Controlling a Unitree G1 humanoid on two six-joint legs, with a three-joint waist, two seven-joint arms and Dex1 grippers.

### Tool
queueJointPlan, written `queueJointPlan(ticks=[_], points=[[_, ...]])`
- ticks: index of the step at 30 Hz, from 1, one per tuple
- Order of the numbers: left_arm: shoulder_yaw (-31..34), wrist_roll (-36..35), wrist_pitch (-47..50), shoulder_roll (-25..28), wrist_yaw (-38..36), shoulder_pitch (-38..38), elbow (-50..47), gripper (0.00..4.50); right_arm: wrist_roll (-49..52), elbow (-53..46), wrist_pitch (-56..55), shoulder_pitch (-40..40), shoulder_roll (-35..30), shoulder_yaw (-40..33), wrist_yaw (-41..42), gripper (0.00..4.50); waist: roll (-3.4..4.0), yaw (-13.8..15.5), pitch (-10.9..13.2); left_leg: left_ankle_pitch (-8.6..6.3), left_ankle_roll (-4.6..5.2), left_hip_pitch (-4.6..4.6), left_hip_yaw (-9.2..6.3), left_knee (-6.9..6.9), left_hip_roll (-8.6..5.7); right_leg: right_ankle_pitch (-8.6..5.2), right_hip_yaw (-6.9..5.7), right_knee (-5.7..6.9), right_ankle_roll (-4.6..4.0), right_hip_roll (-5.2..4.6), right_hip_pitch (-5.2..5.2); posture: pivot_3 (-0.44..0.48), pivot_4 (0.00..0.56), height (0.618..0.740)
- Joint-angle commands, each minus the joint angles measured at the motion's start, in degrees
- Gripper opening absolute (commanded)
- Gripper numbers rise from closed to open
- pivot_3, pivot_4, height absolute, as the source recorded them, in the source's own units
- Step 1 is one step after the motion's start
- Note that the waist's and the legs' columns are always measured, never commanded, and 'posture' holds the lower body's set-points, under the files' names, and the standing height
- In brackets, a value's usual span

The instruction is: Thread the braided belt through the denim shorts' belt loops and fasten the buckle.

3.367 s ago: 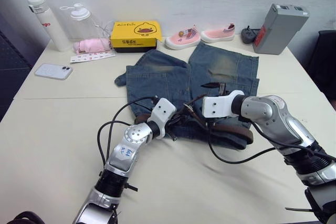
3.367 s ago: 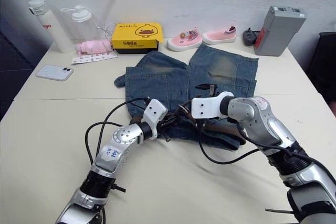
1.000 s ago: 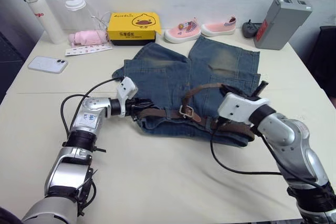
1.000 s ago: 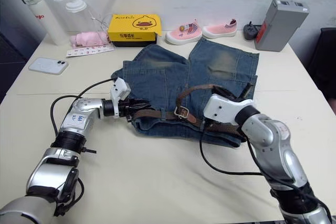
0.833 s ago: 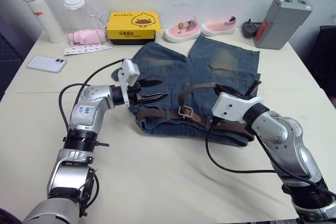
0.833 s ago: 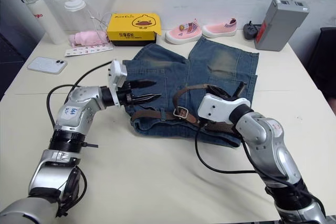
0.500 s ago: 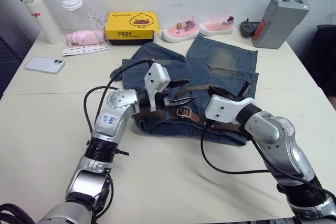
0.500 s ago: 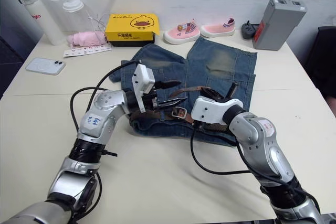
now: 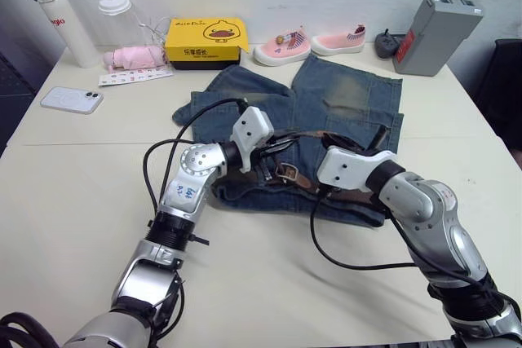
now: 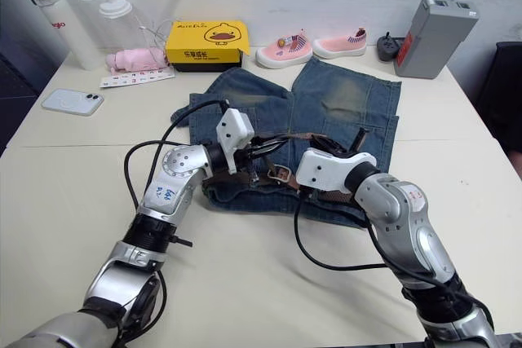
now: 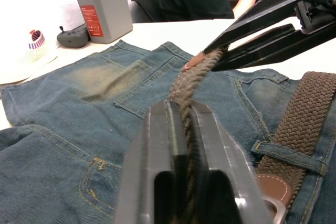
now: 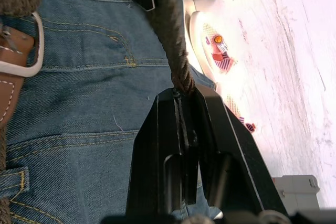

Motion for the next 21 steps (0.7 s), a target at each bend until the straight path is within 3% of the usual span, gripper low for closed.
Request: queueJointPlan(ticks=[1, 6, 7, 8, 12, 13, 16, 17, 19, 21], points=[[0.43, 0.0, -0.82, -0.5, 1.2, 0.08, -1.94, 0.06, 0.07, -3.44, -0.42, -0.41, 0.35, -0.83, 0.21, 0.0, 0.0, 0.0, 0.0, 0.0, 0.0, 0.0, 0.0, 0.0, 0.0, 0.0, 0.0, 0.0, 0.0, 0.0, 0.0, 0.0, 0.15, 0.683], [1.77, -1.69, 1.77, -2.25, 3.41, 1.08, -2.79, 0.06, 1.74, -4.38, 3.78, -0.56, 3.15, -2.81, -0.65, 0.0, 0.0, -0.02, 0.0, 0.0, 0.0, 0.01, 0.0, 0.0, 0.0, 0.0, 0.0, 0.02, 0.0, 0.0, 0.0, 0.0, 0.15, 0.683], [2.03, -2.01, 2.05, -2.52, 3.73, 1.27, -2.99, 0.0, 1.93, -4.57, 4.82, -0.49, 3.83, -3.24, -0.87, 0.82, 0.0, 0.0, 0.0, 0.0, 0.0, 0.01, 0.0, 0.01, 0.0, 0.0, 0.0, 0.04, 0.0, 0.0, 0.0, 0.0, 0.15, 0.683], [2.65, -3.14, 2.89, -3.21, 4.12, 1.73, -3.69, 0.0, 2.75, -4.7, 9.47, -0.19, 5.84, -4.26, -0.58, 1.1, 0.0, -0.01, 0.0, 0.0, 0.0, 0.01, -0.01, 0.01, 0.0, 0.0, -0.01, 0.05, 0.0, 0.0, 0.0, 0.0, 0.15, 0.683], [4.82, -7.39, 7.23, -5.7, 5.71, 3.69, -7.32, 0.0, 2.66, -3.47, 17.64, 0.88, 7.98, -6.22, -0.43, 2.95, 0.0, 0.01, 0.0, -0.01, 0.01, 0.01, -0.03, 0.05, 0.0, 0.0, -0.01, 0.12, 0.0, -0.02, 0.0, 0.0, 0.15, 0.683], [5.1, -8.21, 8.22, -6.06, 5.84, 4.18, -8.28, 0.0, 2.85, -3.56, 18.96, 1.05, 8.13, -6.24, -0.12, 3.17, 0.0, 0.04, 0.0, -0.01, 0.02, 0.0, -0.02, 0.06, 0.0, 0.0, -0.01, 0.12, 0.0, -0.03, 0.0, 0.0, 0.15, 0.683], [5.55, -9.81, 10.38, -6.65, 6.39, 5.25, -10.54, 0.0, 5.43, -4.82, 22.22, 0.39, 10.34, -6.7, -0.15, 3.17, 0.0, -0.02, 0.0, -0.02, 0.03, 0.0, -0.02, 0.06, -0.01, 0.0, -0.01, 0.12, 0.0, -0.03, 0.0, 0.0, 0.15, 0.683], [5.68, -10.52, 11.14, -6.91, 6.54, 5.64, -11.45, 0.0, 6.92, -5.54, 23.18, -0.02, 11.35, -6.51, 0.3, 2.71, 0.0, -0.02, 0.0, -0.02, 0.03, 0.01, -0.02, 0.07, 0.0, 0.0, -0.01, 0.12, 0.0, -0.03, 0.0, 0.0, 0.15, 0.683], [5.75, -11.67, 12.33, -7.28, 6.67, 6.35, -12.86, 0.0, 10.19, -7.33, 24.23, -0.16, 12.94, -5.01, 2.43, 2.4, 0.0, -0.17, 0.0, -0.02, 0.03, 0.01, -0.01, 0.07, 0.0, 0.0, -0.01, 0.12, 0.0, -0.03, -0.01, 0.0, 0.15, 0.683], [5.66, -11.92, 12.9, -7.26, 6.61, 6.86, -13.64, 0.0, 13.06, -8.9, 26.04, 0.17, 14.14, -2.96, 4.5, 1.33, 0.01, -0.4, 0.0, -0.02, 0.03, 0.03, -0.01, 0.06, 0.0, 0.0, 0.0, 0.13, -0.01, -0.03, -0.01, 0.0, 0.15, 0.683]])
